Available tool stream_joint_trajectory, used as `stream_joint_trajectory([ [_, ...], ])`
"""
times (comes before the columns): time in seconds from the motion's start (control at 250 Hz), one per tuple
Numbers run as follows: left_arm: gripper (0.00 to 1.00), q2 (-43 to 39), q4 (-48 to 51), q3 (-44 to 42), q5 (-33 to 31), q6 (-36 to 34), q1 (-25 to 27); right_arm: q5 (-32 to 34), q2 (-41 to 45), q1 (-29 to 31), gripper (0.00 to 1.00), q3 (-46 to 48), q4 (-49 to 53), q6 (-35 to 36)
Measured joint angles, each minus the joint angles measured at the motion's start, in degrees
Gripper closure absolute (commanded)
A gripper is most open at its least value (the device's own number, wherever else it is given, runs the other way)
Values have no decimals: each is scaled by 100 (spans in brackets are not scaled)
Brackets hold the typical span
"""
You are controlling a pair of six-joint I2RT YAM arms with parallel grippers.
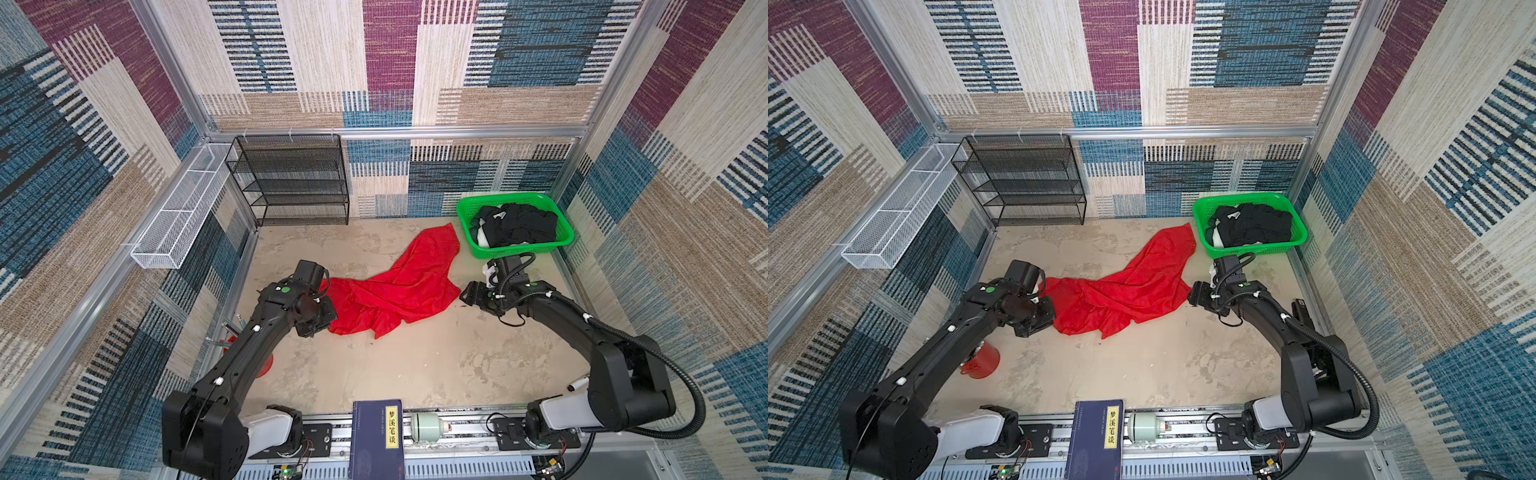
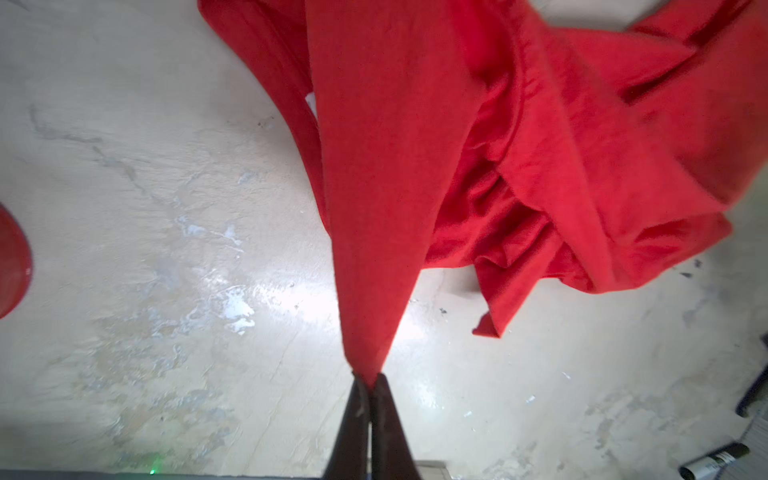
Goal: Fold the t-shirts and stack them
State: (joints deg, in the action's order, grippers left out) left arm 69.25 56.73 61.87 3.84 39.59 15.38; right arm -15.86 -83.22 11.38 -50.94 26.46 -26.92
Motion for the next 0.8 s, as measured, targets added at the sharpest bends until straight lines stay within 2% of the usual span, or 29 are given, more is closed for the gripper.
stream_joint_trajectory([
  [0.128,100,-254,455,546,-164,85,0,4,-518,-13,41,-195,-267,0],
  [0.312,100,-107,855,1078,-267,94,0,44,-1403,-15,43,-822,-632,92],
  [0.444,100,-96,975,1220,-345,94,0,37,-2011,-15,49,-1215,-737,157],
  [0.612,100,-76,1078,1311,-372,94,-15,-15,-2385,-13,73,-1366,-728,251],
  [0.636,100,-76,1102,1338,-382,94,-17,-35,-2398,-13,79,-1366,-728,275],
  [0.684,100,-76,1123,1377,-391,94,-26,-68,-2400,-13,100,-1362,-730,315],
  [0.8,100,-72,1134,1469,-446,92,-55,-114,-2288,-13,100,-1307,-682,321],
])
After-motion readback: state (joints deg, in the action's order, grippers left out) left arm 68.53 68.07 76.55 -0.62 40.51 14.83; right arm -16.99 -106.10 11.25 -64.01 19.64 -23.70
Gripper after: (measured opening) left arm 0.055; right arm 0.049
